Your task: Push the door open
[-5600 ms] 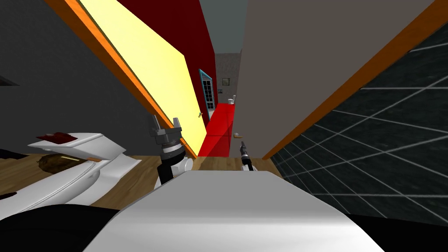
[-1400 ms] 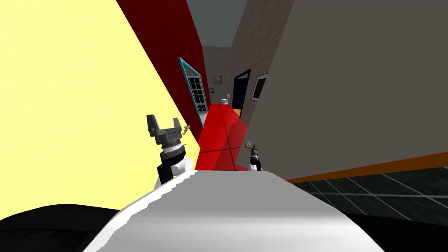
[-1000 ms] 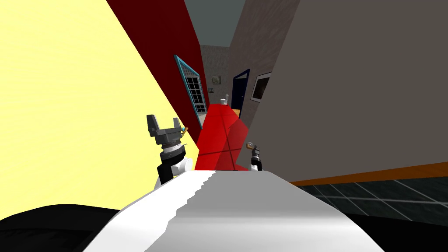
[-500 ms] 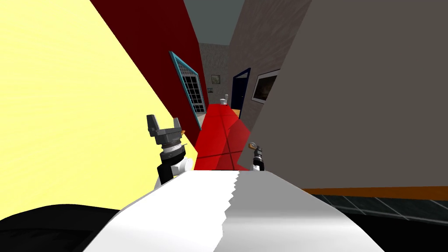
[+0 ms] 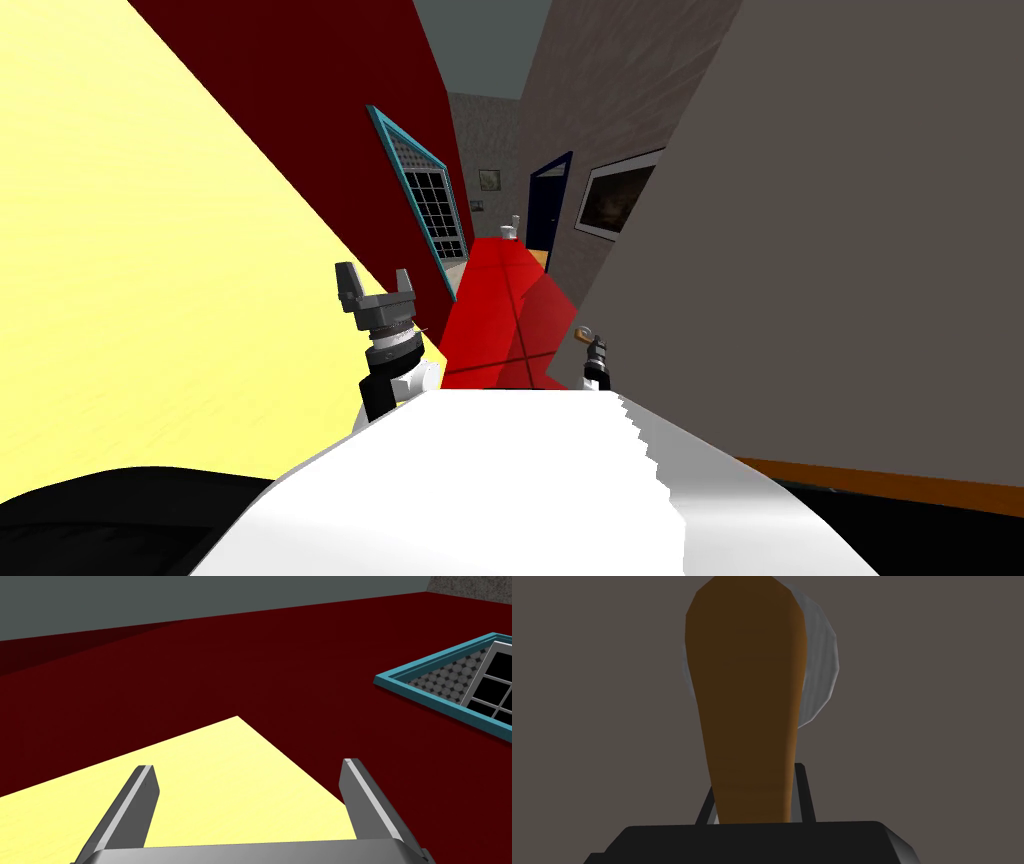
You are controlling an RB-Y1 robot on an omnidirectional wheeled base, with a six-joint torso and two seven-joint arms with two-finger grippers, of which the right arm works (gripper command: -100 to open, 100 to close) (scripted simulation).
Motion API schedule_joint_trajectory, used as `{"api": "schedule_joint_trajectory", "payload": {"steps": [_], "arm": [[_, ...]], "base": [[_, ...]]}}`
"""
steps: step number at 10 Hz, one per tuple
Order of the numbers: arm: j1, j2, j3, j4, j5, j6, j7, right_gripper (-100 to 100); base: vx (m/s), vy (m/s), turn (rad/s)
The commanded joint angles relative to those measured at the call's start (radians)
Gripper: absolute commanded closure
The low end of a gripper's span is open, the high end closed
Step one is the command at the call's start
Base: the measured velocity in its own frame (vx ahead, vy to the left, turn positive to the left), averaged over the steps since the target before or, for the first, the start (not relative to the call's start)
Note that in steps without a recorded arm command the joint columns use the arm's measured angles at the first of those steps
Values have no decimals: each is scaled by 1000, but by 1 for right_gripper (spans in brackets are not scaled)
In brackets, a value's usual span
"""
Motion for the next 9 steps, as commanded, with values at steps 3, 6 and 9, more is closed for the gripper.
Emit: {"api": "schedule_joint_trajectory", "payload": {"steps": [3,6,9], "arm": [[2,-13,-52,-11,-27,-6,18,100],[5,-10,-85,-12,-46,-7,29,100],[7,-2,-115,-13,-64,-8,38,100]], "base": [[198,-4,-49],[216,1,-59],[187,-7,-56]]}}
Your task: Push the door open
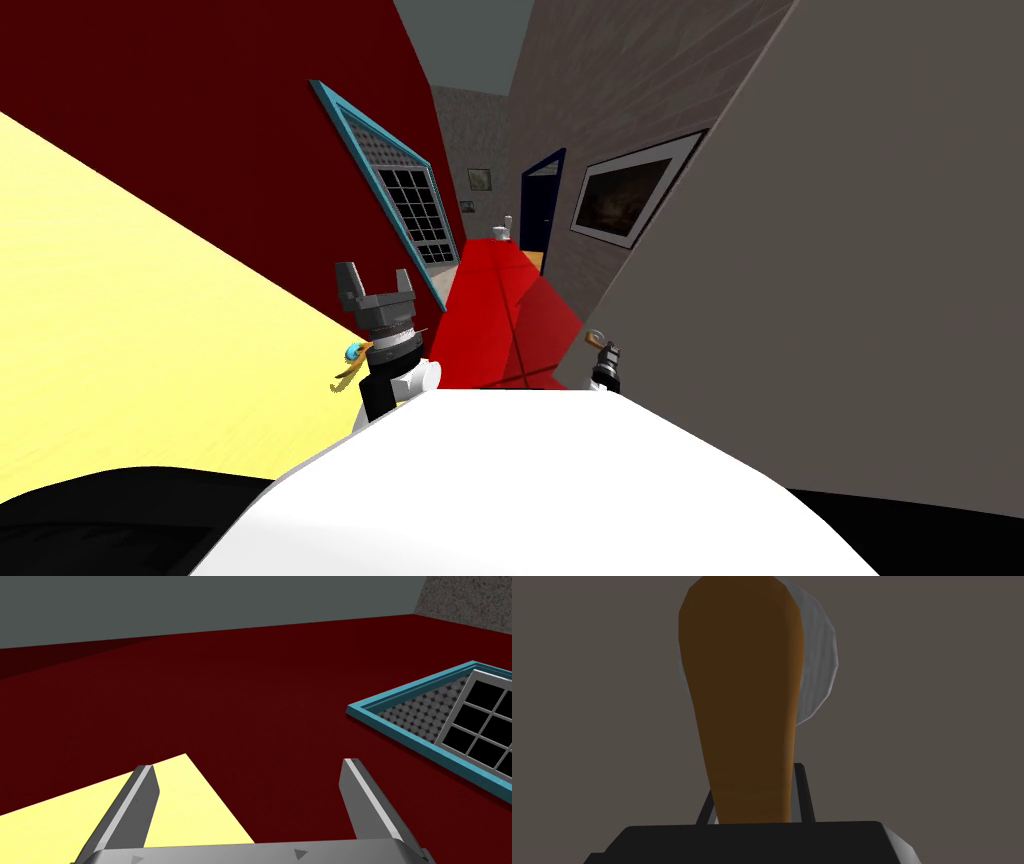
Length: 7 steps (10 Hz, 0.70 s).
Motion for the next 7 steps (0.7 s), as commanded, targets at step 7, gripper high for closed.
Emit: {"api": "schedule_joint_trajectory", "payload": {"steps": [7], "arm": [[7,10,-62,7,-34,-8,15,100]], "base": [[171,-1,-55]]}}
